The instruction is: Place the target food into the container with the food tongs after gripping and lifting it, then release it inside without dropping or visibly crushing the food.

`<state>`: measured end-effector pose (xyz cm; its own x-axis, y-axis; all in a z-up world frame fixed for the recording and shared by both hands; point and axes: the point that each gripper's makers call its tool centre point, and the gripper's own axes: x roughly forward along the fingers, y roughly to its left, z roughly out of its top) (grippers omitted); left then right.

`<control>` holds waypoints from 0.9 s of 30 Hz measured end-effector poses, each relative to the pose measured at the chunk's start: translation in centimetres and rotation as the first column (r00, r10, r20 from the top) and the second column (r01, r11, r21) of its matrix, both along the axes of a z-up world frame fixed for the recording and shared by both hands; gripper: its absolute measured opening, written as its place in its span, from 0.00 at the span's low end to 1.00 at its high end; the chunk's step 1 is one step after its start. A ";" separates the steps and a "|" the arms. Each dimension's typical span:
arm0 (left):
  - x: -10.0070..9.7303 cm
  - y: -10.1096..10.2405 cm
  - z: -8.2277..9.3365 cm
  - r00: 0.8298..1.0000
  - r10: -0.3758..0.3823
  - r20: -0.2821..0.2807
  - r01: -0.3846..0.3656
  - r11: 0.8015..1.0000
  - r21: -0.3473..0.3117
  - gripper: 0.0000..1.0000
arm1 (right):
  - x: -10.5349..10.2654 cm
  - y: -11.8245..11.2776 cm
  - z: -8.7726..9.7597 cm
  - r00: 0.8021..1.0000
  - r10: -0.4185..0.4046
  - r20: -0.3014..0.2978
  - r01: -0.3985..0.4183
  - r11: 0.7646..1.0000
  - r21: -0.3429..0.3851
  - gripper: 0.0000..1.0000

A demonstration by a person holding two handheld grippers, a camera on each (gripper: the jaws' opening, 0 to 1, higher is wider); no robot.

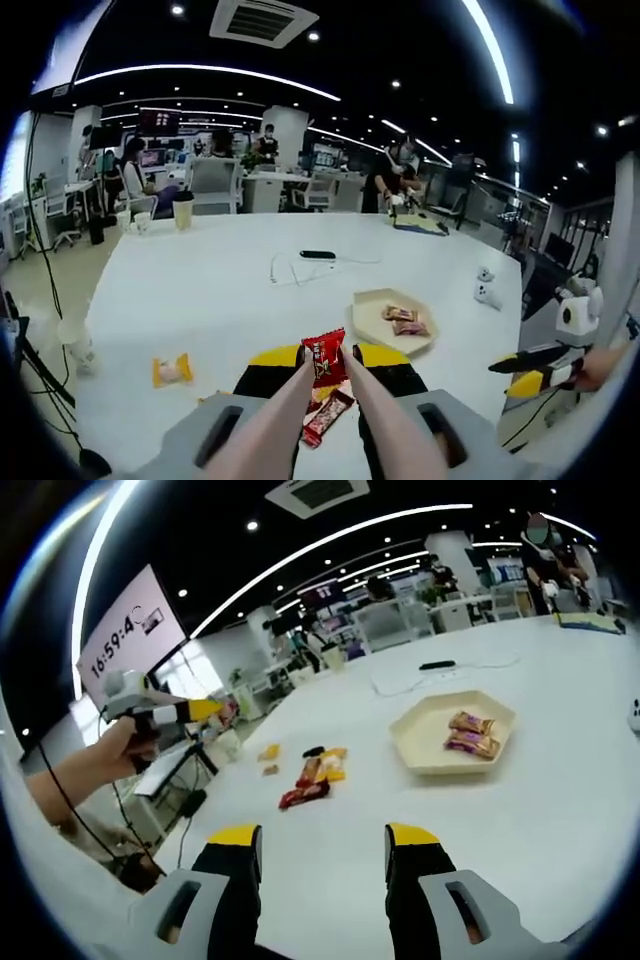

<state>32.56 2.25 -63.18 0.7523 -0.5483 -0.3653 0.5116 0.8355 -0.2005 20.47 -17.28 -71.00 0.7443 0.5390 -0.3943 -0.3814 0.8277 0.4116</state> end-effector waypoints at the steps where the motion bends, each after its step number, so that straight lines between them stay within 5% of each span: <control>1: 0.0 -0.1 0.1 1.000 -0.002 0.000 0.002 1.000 -0.001 0.17 | 0.0 0.1 0.0 1.000 0.002 0.000 -0.002 1.000 -0.001 0.49; 27: 0.2 -2.7 1.2 0.997 -0.080 0.012 0.080 0.997 0.004 0.17 | 0.0 1.7 0.2 0.999 0.029 0.015 -0.029 0.999 0.016 0.48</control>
<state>32.78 -0.48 -61.94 0.7105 -0.6057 -0.3583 0.5792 0.7925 -0.1912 20.50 -15.59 -70.79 0.7341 0.5664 -0.3744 -0.4111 0.8097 0.4189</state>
